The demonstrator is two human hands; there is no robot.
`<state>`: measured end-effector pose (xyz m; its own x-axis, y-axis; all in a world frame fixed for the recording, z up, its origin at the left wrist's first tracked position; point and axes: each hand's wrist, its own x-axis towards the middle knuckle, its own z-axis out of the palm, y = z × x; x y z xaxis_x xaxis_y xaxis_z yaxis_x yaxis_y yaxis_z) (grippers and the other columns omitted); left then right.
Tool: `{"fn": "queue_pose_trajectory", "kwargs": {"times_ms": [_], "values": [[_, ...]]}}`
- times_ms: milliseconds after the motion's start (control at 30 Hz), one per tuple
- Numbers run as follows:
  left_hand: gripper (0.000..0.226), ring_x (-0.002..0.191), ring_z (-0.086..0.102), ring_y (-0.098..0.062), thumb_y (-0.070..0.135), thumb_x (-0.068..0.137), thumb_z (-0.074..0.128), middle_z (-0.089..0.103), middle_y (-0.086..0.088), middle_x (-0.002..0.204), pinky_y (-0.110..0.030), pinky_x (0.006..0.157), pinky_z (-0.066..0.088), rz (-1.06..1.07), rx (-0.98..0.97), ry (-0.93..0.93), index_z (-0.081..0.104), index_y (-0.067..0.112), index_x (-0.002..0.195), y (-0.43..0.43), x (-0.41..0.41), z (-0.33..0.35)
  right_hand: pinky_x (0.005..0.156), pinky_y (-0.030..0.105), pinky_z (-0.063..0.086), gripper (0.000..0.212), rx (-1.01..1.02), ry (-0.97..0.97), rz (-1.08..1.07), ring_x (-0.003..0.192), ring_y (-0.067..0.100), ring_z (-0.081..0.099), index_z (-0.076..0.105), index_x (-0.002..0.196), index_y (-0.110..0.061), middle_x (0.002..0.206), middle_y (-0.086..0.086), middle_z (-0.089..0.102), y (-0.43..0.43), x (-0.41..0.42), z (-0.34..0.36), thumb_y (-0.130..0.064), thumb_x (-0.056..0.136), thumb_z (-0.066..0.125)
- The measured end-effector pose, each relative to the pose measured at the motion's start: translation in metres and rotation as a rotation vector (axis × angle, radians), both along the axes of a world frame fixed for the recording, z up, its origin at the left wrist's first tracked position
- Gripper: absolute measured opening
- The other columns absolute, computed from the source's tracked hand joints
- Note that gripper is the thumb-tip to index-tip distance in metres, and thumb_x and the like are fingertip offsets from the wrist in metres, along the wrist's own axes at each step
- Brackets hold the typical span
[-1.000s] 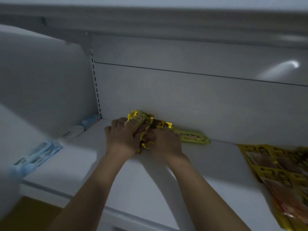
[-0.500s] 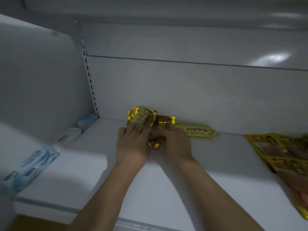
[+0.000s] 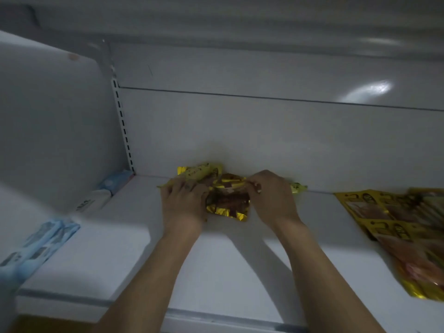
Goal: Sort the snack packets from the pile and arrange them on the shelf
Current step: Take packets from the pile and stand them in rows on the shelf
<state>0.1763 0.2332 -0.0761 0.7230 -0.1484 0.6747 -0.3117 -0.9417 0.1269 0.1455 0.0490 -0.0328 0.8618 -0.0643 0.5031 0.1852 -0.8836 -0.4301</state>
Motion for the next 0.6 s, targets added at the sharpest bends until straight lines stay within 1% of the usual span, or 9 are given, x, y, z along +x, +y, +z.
{"fn": "queue_pose_trajectory", "kwargs": {"times_ms": [67, 167, 267, 333, 400, 433, 500, 567, 600], "values": [[0.029, 0.074, 0.063, -0.032, 0.021, 0.088, 0.047, 0.068, -0.005, 0.077, -0.040, 0.071, 0.036, -0.109, -0.083, -0.064, 0.075, 0.016, 0.083, -0.006, -0.004, 0.000, 0.069, 0.019, 0.033, 0.012, 0.057, 0.002, 0.000, 0.088, 0.021, 0.063, 0.075, 0.096, -0.011, 0.098, 0.005, 0.068, -0.006, -0.012, 0.010, -0.011, 0.090, 0.064], [0.025, 0.073, 0.062, -0.035, 0.020, 0.090, 0.051, 0.067, -0.010, 0.082, -0.043, 0.065, 0.050, -0.274, -0.300, -0.072, 0.075, 0.013, 0.092, -0.014, -0.013, 0.004, 0.074, 0.022, 0.042, 0.015, 0.170, 0.023, -0.012, 0.086, 0.018, 0.063, 0.076, 0.089, -0.013, 0.093, 0.002, 0.069, -0.016, -0.039, 0.017, -0.002, 0.084, 0.067], [0.027, 0.074, 0.061, -0.031, 0.022, 0.090, 0.050, 0.067, -0.007, 0.083, -0.037, 0.066, 0.049, -0.375, -0.209, -0.112, 0.076, 0.017, 0.094, -0.020, -0.034, 0.008, 0.073, 0.035, 0.051, 0.017, 0.142, 0.006, -0.074, 0.084, 0.025, 0.064, 0.072, 0.081, -0.013, 0.090, 0.005, 0.070, -0.032, -0.069, 0.009, 0.003, 0.078, 0.067], [0.027, 0.075, 0.060, -0.023, 0.029, 0.089, 0.048, 0.068, 0.001, 0.084, -0.032, 0.070, 0.038, -0.458, -0.049, -0.063, 0.075, 0.023, 0.089, -0.024, -0.051, 0.000, 0.077, 0.034, 0.050, 0.023, -0.057, 0.252, -0.112, 0.098, 0.027, 0.062, 0.072, 0.093, -0.015, 0.104, 0.006, 0.068, -0.043, -0.084, 0.003, 0.001, 0.082, 0.060], [0.036, 0.085, 0.058, -0.017, 0.049, 0.088, 0.043, 0.066, 0.009, 0.087, -0.030, 0.075, 0.024, -0.508, 0.038, 0.108, 0.074, 0.031, 0.088, -0.027, -0.067, -0.008, 0.088, 0.029, 0.048, 0.046, -0.190, 0.548, -0.087, 0.115, 0.021, 0.057, 0.069, 0.110, -0.027, 0.124, -0.001, 0.061, -0.052, -0.100, 0.001, 0.004, 0.083, 0.049], [0.045, 0.094, 0.056, -0.014, 0.062, 0.086, 0.038, 0.064, 0.012, 0.093, -0.029, 0.079, 0.022, -0.496, 0.048, 0.212, 0.073, 0.035, 0.094, -0.029, -0.073, -0.010, 0.091, 0.027, 0.047, 0.057, -0.187, 0.629, -0.061, 0.121, 0.019, 0.054, 0.067, 0.117, -0.031, 0.132, -0.004, 0.057, -0.055, -0.108, 0.002, 0.007, 0.081, 0.046], [0.060, 0.113, 0.047, -0.014, 0.076, 0.083, 0.030, 0.059, 0.011, 0.113, -0.030, 0.093, 0.024, -0.420, -0.001, 0.383, 0.065, 0.040, 0.117, -0.032, -0.079, -0.008, 0.094, 0.028, 0.047, 0.065, -0.163, 0.641, -0.035, 0.125, 0.018, 0.051, 0.062, 0.125, -0.036, 0.139, -0.007, 0.053, -0.057, -0.117, 0.006, 0.008, 0.081, 0.044], [0.054, 0.124, 0.043, -0.022, 0.068, 0.090, 0.039, 0.056, 0.003, 0.128, -0.036, 0.100, 0.031, -0.294, -0.047, 0.386, 0.050, 0.039, 0.134, -0.035, -0.080, -0.001, 0.092, 0.030, 0.048, 0.051, -0.133, 0.553, -0.039, 0.121, 0.018, 0.054, 0.062, 0.124, -0.038, 0.136, -0.008, 0.056, -0.055, -0.115, 0.008, -0.003, 0.088, 0.053], [0.053, 0.126, 0.043, -0.026, 0.062, 0.093, 0.042, 0.054, -0.002, 0.133, -0.039, 0.101, 0.035, -0.218, -0.046, 0.388, 0.044, 0.036, 0.139, -0.037, -0.079, 0.002, 0.091, 0.031, 0.048, 0.038, -0.113, 0.509, -0.063, 0.117, 0.018, 0.056, 0.063, 0.124, -0.038, 0.133, -0.007, 0.059, -0.052, -0.110, 0.006, -0.017, 0.092, 0.058]]}}
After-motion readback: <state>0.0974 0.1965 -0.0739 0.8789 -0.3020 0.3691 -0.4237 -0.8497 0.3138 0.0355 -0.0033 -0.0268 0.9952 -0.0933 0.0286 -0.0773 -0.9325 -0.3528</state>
